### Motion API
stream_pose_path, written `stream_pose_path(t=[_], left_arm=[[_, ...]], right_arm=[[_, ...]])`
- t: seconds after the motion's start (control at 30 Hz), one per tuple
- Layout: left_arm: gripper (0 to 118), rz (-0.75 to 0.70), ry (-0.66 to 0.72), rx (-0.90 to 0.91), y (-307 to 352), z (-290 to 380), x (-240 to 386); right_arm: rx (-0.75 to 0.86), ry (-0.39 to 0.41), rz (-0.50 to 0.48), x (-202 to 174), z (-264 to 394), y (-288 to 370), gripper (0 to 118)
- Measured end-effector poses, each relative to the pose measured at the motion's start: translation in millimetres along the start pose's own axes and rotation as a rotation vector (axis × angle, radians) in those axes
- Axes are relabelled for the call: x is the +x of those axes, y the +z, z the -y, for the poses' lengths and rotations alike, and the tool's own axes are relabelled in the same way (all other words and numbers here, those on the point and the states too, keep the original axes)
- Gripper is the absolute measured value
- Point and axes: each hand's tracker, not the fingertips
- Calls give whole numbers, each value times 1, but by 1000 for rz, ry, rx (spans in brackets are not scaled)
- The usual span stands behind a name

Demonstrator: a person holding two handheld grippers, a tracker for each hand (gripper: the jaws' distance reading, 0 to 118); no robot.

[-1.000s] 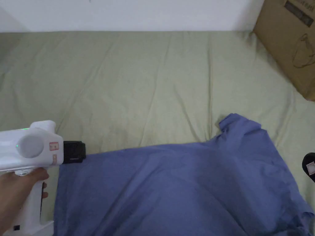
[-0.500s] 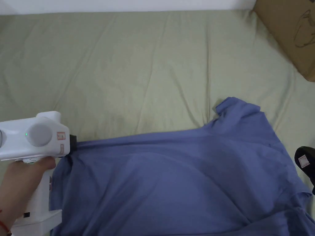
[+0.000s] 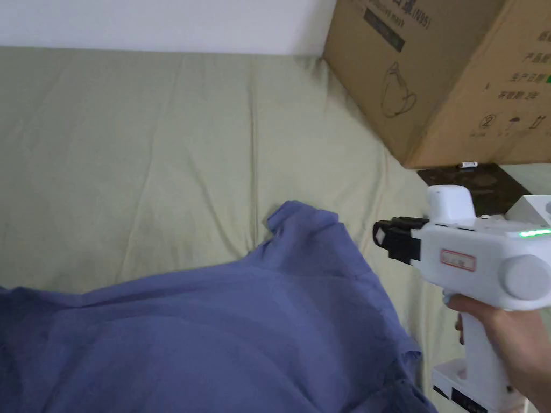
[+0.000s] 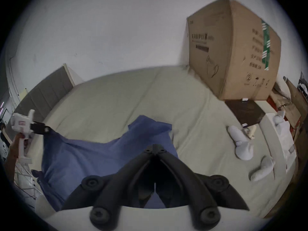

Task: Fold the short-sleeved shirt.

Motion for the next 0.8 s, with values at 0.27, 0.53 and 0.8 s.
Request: stream_pose_path(t=[0.27,0.53,0.8], left_arm=[[2,-2,-2,-24,-7,-3,-4],[2,-13,-22,-44,-12,-6,-4],[2,-9,-44,-27,-4,-13,4]], right_arm=[[-300,-129,30,29,-6,-120,116],[-429,60,143,5,8,-131,94],[-426,108,116,-7,-3,-112,0]])
